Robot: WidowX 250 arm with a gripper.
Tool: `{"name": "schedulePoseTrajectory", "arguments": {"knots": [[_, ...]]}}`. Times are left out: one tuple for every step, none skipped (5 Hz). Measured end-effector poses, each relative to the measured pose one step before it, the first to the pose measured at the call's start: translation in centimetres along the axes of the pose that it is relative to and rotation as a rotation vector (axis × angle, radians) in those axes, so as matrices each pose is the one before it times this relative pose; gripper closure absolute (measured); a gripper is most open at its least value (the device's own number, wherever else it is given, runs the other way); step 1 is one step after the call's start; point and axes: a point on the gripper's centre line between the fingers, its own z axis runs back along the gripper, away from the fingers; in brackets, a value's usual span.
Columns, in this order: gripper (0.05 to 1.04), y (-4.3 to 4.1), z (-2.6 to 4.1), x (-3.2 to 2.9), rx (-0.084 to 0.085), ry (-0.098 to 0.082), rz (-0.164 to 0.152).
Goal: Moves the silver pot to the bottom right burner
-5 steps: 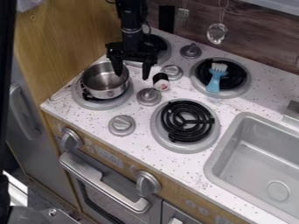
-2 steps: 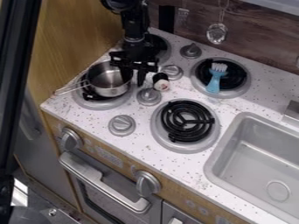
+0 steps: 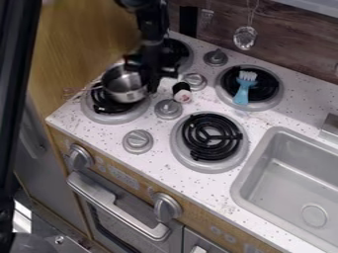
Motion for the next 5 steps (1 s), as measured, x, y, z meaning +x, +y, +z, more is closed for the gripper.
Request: {"name": "schedulePoseTrajectory", "arguments": {"knots": [[1.014,-3.753,3.407,-0.286,0.0175,-0.0431,0.038],[1.014,-3.987,2.579,-2.65,0.0084,0.0065,0.0868],[1.014,-1.625,0.098,-3.965,0.0109,0.0505,0.1663],[1.014,-0.547,-1.126,-2.37,-0.0247,0.0393,0.0477],[1.014,-1.938,-0.627,-1.187,-0.0238,-0.0012,-0.0367]]}}
